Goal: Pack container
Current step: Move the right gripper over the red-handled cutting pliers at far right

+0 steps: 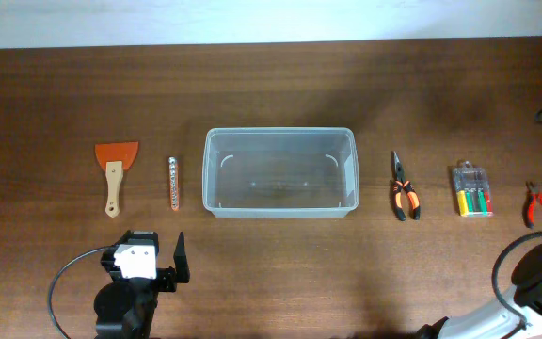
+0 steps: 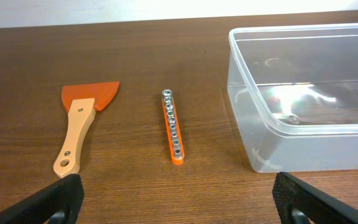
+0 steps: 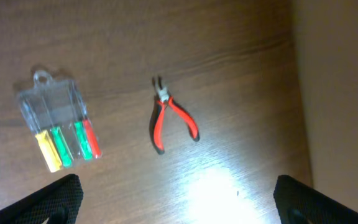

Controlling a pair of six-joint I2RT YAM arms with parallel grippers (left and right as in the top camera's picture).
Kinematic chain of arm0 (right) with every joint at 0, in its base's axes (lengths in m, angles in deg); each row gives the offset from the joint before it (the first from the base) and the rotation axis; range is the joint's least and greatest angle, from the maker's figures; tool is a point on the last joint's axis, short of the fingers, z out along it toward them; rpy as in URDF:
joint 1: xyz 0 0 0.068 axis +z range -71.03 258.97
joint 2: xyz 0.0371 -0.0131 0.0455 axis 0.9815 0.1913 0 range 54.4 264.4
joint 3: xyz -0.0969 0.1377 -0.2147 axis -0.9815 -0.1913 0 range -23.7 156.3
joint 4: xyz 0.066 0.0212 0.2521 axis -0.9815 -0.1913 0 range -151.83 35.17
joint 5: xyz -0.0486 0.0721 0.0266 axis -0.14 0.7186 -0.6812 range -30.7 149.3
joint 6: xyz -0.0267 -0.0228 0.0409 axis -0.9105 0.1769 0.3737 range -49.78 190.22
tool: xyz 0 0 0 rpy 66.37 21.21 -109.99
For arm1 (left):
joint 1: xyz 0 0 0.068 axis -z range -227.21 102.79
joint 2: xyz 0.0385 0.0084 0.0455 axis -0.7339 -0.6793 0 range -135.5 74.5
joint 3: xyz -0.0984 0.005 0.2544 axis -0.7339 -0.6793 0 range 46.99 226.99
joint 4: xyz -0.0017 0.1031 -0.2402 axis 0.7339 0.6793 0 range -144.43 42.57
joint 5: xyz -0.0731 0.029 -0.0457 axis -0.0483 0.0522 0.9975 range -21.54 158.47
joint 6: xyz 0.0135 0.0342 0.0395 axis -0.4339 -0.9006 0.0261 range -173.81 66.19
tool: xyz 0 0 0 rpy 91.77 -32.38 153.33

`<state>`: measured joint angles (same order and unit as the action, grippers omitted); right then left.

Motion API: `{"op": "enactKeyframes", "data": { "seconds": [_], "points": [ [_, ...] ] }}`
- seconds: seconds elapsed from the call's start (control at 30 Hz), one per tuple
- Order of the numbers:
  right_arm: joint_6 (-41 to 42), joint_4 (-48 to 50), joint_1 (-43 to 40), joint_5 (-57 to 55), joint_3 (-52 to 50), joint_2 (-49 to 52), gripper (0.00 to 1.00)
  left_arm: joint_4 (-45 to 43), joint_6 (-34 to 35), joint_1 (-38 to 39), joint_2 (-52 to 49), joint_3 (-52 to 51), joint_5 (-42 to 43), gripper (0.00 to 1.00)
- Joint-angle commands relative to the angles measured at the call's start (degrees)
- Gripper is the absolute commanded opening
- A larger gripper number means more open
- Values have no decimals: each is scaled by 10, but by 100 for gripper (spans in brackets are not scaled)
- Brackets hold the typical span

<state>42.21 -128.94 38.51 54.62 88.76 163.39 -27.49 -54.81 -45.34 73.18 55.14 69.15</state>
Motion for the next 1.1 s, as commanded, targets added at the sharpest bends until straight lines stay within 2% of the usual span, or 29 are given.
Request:
{"op": "enactKeyframes", "data": {
  "seconds": [0.0, 0.33, 0.67, 1.07],
  "points": [
    [-61, -27, -3, 28, 9, 24, 99, -2, 2, 3, 4, -4, 6, 99],
    [-90, -30, -16, 43, 8, 54, 98, -2, 2, 3, 4, -4, 6, 99],
    [-85, -24, -24, 52, 4, 79, 98, -2, 2, 3, 4, -4, 6, 99],
    [-112, 2, -24, 62, -56, 114, 98, -2, 2, 3, 4, -4, 6, 99]
  ]
}}
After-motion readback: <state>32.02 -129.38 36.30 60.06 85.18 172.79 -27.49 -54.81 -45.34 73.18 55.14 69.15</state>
